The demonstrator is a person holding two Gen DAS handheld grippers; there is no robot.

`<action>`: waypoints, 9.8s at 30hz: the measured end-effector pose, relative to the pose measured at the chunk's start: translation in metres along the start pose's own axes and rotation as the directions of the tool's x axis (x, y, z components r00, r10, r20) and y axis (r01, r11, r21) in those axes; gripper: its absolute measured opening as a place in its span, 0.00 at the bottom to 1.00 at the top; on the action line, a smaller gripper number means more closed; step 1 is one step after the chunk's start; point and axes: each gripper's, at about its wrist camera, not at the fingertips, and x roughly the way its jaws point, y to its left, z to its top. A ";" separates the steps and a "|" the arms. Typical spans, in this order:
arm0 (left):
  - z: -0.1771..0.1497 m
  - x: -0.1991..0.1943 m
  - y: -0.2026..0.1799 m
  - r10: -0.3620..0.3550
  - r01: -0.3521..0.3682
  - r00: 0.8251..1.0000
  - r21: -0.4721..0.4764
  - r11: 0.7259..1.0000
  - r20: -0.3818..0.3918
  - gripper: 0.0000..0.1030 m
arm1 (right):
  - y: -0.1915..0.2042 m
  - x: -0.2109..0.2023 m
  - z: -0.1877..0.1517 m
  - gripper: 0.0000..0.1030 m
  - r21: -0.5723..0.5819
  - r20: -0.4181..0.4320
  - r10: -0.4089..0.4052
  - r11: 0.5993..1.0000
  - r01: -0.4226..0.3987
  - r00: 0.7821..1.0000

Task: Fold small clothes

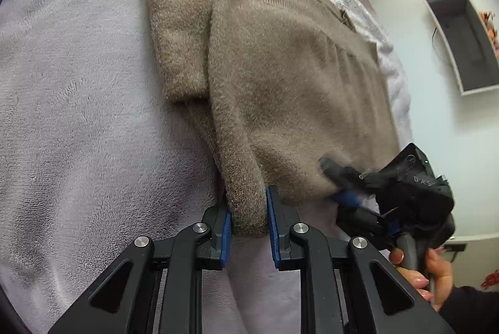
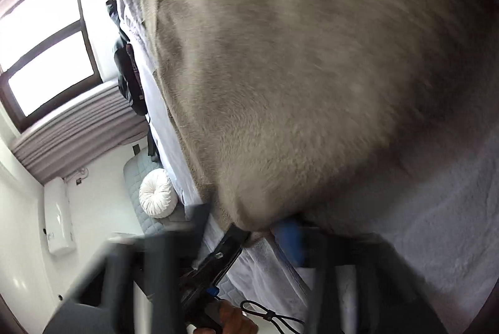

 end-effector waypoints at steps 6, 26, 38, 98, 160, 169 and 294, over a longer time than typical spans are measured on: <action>-0.011 -0.016 -0.002 0.040 -0.041 0.999 0.086 0.995 0.016 0.20 | 0.033 -0.012 -0.007 0.08 -0.187 -0.025 -0.098 0.978 0.092 0.995; -0.008 -0.034 -0.036 0.097 -0.111 0.989 0.122 0.986 0.113 0.20 | 0.102 -0.025 -0.003 0.13 -0.551 0.083 -0.484 0.706 0.445 0.871; -0.006 0.014 -0.018 0.217 -0.219 0.976 0.128 0.967 0.030 0.20 | 0.076 -0.062 0.056 0.00 -0.603 0.185 -0.616 0.544 0.584 0.766; -0.086 -0.030 -0.120 0.318 -0.318 0.948 -0.011 0.948 -0.004 0.21 | 0.054 -0.235 0.026 0.07 -0.364 0.258 -0.519 0.729 0.580 0.815; -0.034 -0.066 0.002 0.223 -0.208 0.971 -0.164 0.964 0.080 1.00 | 0.017 0.001 -0.007 0.76 -0.174 0.008 -0.107 0.979 0.107 0.994; 0.010 -0.034 0.013 0.018 -0.003 0.997 -0.199 0.980 0.072 1.00 | 0.038 0.021 0.006 0.08 -0.151 -0.013 0.046 0.987 -0.048 0.999; 0.088 0.101 -0.223 0.473 -0.494 0.869 0.249 0.833 0.142 0.91 | 0.068 -0.265 0.170 0.40 -0.537 0.146 -0.261 0.789 0.298 0.954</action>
